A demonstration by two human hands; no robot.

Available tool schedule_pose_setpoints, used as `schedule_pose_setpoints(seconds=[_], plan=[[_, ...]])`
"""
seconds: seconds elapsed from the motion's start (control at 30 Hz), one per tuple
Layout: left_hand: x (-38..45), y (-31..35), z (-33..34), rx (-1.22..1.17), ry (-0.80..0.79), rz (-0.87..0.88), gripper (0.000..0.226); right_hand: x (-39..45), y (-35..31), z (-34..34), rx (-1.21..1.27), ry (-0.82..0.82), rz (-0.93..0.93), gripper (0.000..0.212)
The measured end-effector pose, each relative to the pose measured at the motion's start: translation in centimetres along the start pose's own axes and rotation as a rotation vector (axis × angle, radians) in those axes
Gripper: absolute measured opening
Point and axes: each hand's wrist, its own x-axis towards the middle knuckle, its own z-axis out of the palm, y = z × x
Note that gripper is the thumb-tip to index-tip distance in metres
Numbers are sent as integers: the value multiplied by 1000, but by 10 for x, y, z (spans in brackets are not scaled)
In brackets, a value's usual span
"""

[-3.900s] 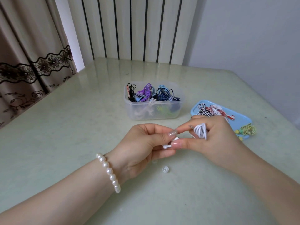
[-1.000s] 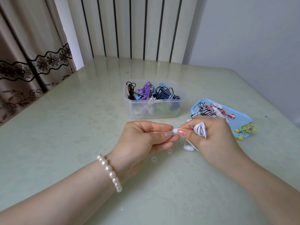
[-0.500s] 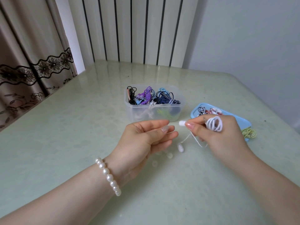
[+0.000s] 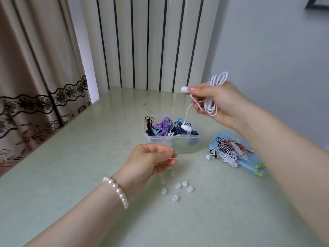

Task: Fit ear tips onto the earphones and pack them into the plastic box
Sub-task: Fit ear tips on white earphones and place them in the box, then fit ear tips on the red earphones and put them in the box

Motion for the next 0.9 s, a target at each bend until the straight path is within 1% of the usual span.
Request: schedule_pose_setpoints(seconds=[0.07, 0.1, 0.17, 0.27, 0.33, 0.4, 0.47, 0.53, 0.57, 0.63, 0.7, 0.73, 0.83, 0.9], plan=[[1, 1, -1, 46, 17, 15, 11, 20, -2, 14, -15, -33, 35, 5], [1, 1, -2, 67, 26, 19, 12, 29, 0, 21, -52, -57, 70, 5], [3, 1, -5, 73, 24, 2, 13, 46, 12, 33, -178, -86, 163, 11], [6, 2, -9, 28, 8, -49, 13, 63, 37, 45, -395, -84, 277, 16], [7, 2, -10, 19, 19, -58, 13, 68, 51, 49, -456, -52, 311, 20], [8, 2, -11, 25, 29, -57, 12, 70, 58, 52, -489, -45, 320, 28], [8, 2, -10, 44, 38, -52, 12, 69, 54, 52, -531, -96, 341, 32], [8, 2, -10, 53, 43, -47, 13, 68, 46, 51, -548, -190, 382, 28], [8, 2, -10, 54, 41, -47, 13, 67, 43, 50, -544, -217, 388, 27], [8, 1, -10, 59, 39, -45, 13, 66, 37, 47, -566, -199, 337, 27], [9, 0, -9, 72, 39, -39, 12, 66, 36, 44, -675, -147, 246, 26], [9, -1, -9, 84, 40, -34, 12, 65, 36, 43, -750, -149, 225, 23], [9, -3, -9, 150, 41, -12, 11, 59, 39, 42, -939, -248, 222, 15], [8, -5, -8, 197, 36, 8, 13, 55, 39, 37, -1007, -290, 176, 21]])
